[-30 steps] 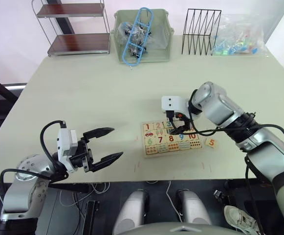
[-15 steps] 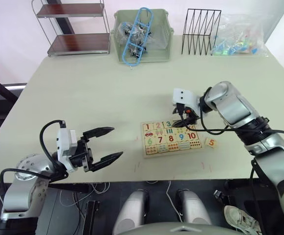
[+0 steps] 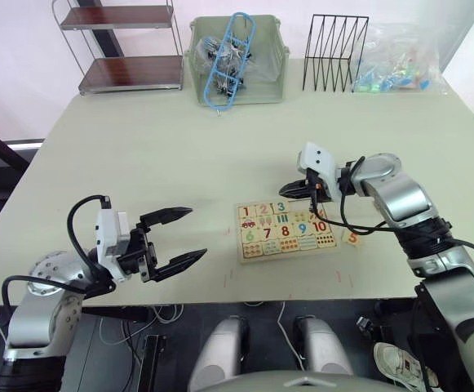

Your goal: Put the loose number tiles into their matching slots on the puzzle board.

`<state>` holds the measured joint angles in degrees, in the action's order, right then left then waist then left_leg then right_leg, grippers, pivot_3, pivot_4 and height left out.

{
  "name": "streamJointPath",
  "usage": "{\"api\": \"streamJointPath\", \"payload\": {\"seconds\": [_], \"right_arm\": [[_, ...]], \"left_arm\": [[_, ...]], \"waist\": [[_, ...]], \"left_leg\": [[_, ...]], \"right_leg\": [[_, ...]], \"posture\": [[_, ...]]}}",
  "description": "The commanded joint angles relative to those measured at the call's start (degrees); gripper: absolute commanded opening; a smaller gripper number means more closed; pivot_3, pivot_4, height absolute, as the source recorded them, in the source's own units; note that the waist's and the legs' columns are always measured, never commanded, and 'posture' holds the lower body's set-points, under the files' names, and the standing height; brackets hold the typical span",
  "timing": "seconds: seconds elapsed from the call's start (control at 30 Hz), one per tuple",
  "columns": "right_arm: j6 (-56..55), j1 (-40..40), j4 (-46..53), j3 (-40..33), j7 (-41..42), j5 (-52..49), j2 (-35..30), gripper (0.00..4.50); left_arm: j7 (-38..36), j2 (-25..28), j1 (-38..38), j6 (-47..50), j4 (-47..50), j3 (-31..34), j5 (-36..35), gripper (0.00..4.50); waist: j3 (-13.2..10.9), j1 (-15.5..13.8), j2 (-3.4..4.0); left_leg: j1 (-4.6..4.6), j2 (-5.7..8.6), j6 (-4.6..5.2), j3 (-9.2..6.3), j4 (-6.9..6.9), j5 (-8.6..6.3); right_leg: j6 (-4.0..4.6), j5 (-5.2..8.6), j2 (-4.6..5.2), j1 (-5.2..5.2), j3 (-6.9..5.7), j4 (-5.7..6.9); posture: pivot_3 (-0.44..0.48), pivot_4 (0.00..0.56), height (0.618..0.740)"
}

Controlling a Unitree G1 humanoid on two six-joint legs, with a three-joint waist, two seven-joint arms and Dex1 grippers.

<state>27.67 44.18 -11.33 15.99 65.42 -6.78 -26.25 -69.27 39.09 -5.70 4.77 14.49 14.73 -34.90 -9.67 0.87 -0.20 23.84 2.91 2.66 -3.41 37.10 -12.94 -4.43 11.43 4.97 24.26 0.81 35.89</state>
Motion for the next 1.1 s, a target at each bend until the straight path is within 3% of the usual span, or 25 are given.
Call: {"api": "streamJointPath", "payload": {"seconds": [0.03, 0.37, 1.1], "right_arm": [[-2.7, -1.8, 2.5, -4.4, -1.6, -3.1, 0.3, 0.04], [-5.3, -9.5, 8.4, -6.4, -4.0, -5.0, -1.0, 0.04], [-6.3, -11.5, 3.4, 0.6, -8.5, 1.6, 0.8, 0.04]], "left_arm": [[-0.4, 0.7, -0.3, -0.4, 0.3, 0.4, 0.0, 4.50], [-1.2, 1.4, -1.0, 0.0, 0.4, 1.0, -0.4, 4.50], [-1.1, 1.8, -1.4, 0.8, 1.3, 1.2, -0.7, 4.50]], "waist": [[0.0, 0.0, 0.00], [0.0, -0.1, 0.00], [0.0, -0.1, -0.02]], "left_leg": [[0.00, 0.00, 0.00, 0.00, 0.00, 0.00], [-0.02, 0.00, 0.01, 0.00, 0.01, 0.00], [-0.06, -0.01, 0.01, 0.01, 0.02, 0.00]], "right_leg": [[0.00, 0.00, 0.00, 0.00, 0.00, 0.00], [0.00, 0.00, 0.00, -0.02, 0.00, 0.00], [0.00, 0.00, -0.04, -0.04, 0.01, 0.01]], "posture": [[0.000, 0.150, 0.739], [0.000, 0.150, 0.739], [0.000, 0.150, 0.739]]}}
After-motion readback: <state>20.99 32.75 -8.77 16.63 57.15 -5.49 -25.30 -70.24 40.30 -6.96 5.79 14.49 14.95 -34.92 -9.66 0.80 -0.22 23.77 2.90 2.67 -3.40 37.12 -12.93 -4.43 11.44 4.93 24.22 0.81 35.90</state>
